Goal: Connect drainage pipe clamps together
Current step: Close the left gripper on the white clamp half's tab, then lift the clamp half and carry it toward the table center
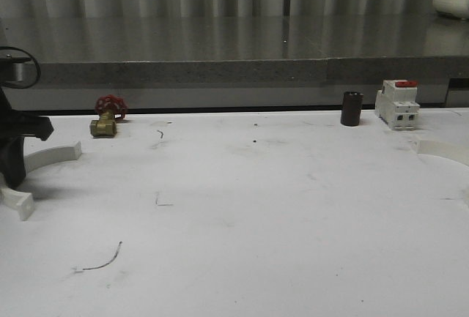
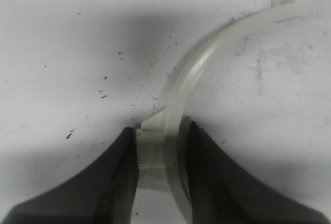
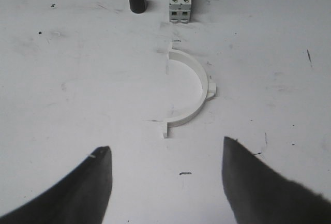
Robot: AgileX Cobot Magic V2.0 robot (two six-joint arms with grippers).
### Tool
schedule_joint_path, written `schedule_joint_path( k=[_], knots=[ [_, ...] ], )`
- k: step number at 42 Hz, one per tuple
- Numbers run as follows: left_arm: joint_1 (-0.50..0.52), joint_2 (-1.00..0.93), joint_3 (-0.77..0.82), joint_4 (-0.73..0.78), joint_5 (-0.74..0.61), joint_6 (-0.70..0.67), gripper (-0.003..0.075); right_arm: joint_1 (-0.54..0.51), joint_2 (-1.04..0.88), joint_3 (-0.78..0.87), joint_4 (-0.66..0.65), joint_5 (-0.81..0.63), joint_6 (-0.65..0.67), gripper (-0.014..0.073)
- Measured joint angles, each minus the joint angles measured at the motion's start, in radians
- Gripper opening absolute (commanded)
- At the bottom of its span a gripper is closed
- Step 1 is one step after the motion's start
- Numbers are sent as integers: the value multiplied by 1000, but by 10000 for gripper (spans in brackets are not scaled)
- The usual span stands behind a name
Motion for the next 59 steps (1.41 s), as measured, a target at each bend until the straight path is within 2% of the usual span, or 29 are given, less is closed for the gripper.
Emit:
schedule_joint_path(
  k=[12, 19, 24, 30, 36, 41, 51, 59],
  knots=[
    [0, 2, -2, 0, -19, 0, -18, 0, 0, 0, 0, 0, 0, 489],
    [-17, 2, -49, -5, 35, 0, -20, 0, 0, 0, 0, 0, 0, 489],
    [-87, -7, -111, -1, 78, -35, -20, 0, 0, 0, 0, 0, 0, 489],
    [-219, -14, -204, 71, 142, -151, -20, 0, 0, 0, 0, 0, 0, 489],
    [-380, -8, -305, 238, 207, -369, -20, 0, 0, 0, 0, 0, 0, 489],
    [-480, 32, -405, 293, 255, -485, -20, 0, 0, 0, 0, 0, 0, 489],
    [-603, 179, -585, 299, 343, -657, -20, 0, 0, 0, 0, 0, 0, 489],
    [-654, 283, -664, 263, 349, -780, -20, 0, 0, 0, 0, 0, 0, 489]
  ],
)
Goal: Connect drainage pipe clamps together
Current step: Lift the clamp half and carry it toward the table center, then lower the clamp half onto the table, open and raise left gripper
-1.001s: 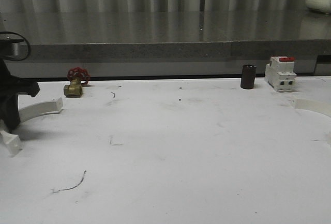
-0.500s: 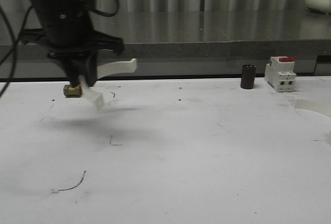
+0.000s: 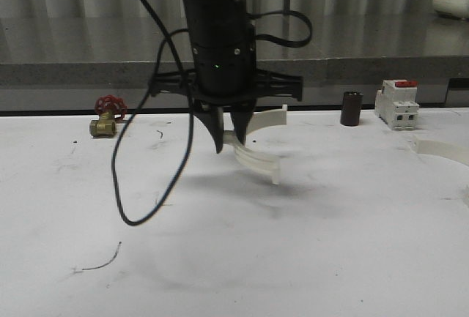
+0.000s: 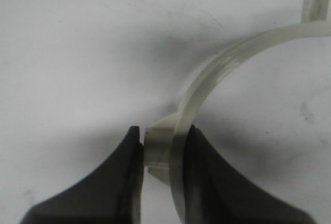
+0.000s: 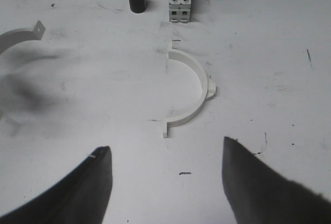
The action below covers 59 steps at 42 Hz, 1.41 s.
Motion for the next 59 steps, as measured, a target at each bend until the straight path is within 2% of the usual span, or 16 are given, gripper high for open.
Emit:
schedule_joint_path(
  k=[23, 27, 38, 43, 52, 59],
  knots=[
    [-1, 76, -17, -42, 3, -94, -11, 0, 0, 0, 0, 0, 0, 489],
    [-1, 76, -17, -42, 3, -99, 45, 0, 0, 0, 0, 0, 0, 489],
    [-1, 78, -17, -42, 5, -101, 288, 0, 0, 0, 0, 0, 0, 489],
    [-1, 78, -17, -44, 3, -96, 316, 0, 0, 0, 0, 0, 0, 489],
    [-1, 47, -38, -45, 5, -15, 316, 0, 0, 0, 0, 0, 0, 489],
    [-1, -77, -48, -14, 31, 167, 315, 0, 0, 0, 0, 0, 0, 489]
  ],
)
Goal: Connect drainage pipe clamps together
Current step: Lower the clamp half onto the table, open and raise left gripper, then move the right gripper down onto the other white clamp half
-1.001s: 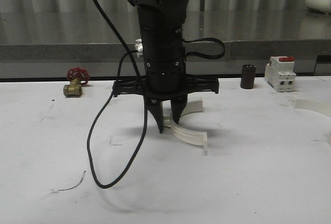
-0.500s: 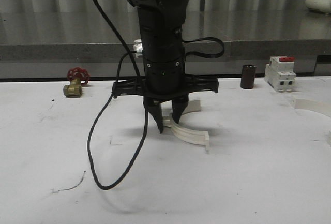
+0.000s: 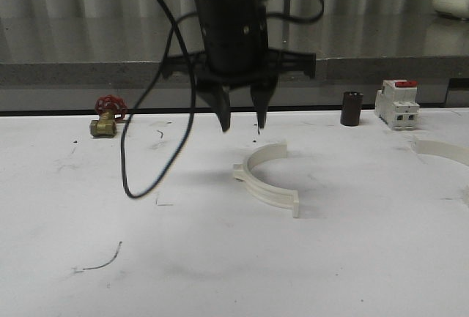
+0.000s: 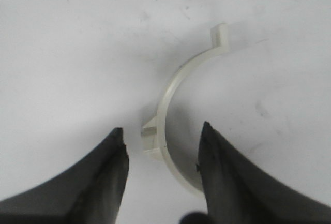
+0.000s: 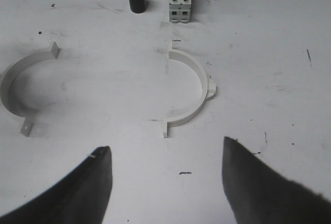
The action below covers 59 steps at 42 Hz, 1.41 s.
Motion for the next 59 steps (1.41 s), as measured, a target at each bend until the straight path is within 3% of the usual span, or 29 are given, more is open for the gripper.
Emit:
schedule_joint_path(
  k=[9, 19, 34, 43, 50, 59],
  knots=[
    [0, -209, 18, 26, 45, 294, 315, 0, 0, 0, 0, 0, 0, 489],
    [19, -503, 235, -29, -22, 491, 315, 0, 0, 0, 0, 0, 0, 489],
    [51, -977, 746, -37, -195, 520, 315, 0, 0, 0, 0, 0, 0, 489],
    [51, -1236, 1001, -63, -216, 520, 315, 0, 0, 0, 0, 0, 0, 489],
    [51, -1397, 1142, -94, -216, 520, 315, 0, 0, 0, 0, 0, 0, 489],
    [51, -1489, 1212, -105, -216, 520, 315, 0, 0, 0, 0, 0, 0, 489]
  ],
)
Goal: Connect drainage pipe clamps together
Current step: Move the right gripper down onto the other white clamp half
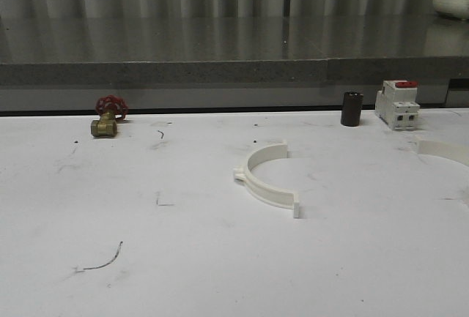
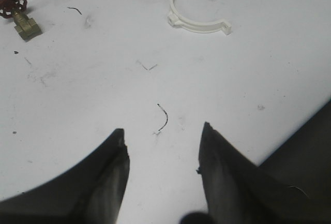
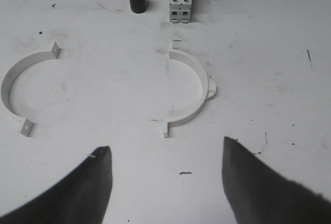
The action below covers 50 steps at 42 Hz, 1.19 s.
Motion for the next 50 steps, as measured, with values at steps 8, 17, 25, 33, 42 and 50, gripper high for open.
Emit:
schedule_joint_path(
  k=[8, 17, 25, 33, 42, 50],
  knots=[
    [0, -6, 1, 0, 0, 0, 315, 0, 0, -2, 3, 1, 0, 489],
    [0, -6, 1, 0, 0, 0, 315, -6, 106, -95, -38, 114, 0, 489],
    [0, -6, 1, 0, 0, 0, 315, -99, 298, -219, -31, 178, 9, 489],
    [0, -6, 1, 0, 0, 0, 315, -174, 518, -339, 26, 239, -32, 489],
    [0, -6, 1, 0, 0, 0, 314, -178, 743, -428, 74, 236, -97, 489],
    [0, -6, 1, 0, 0, 0, 314, -178, 887, -461, 74, 148, -115, 489]
  ],
)
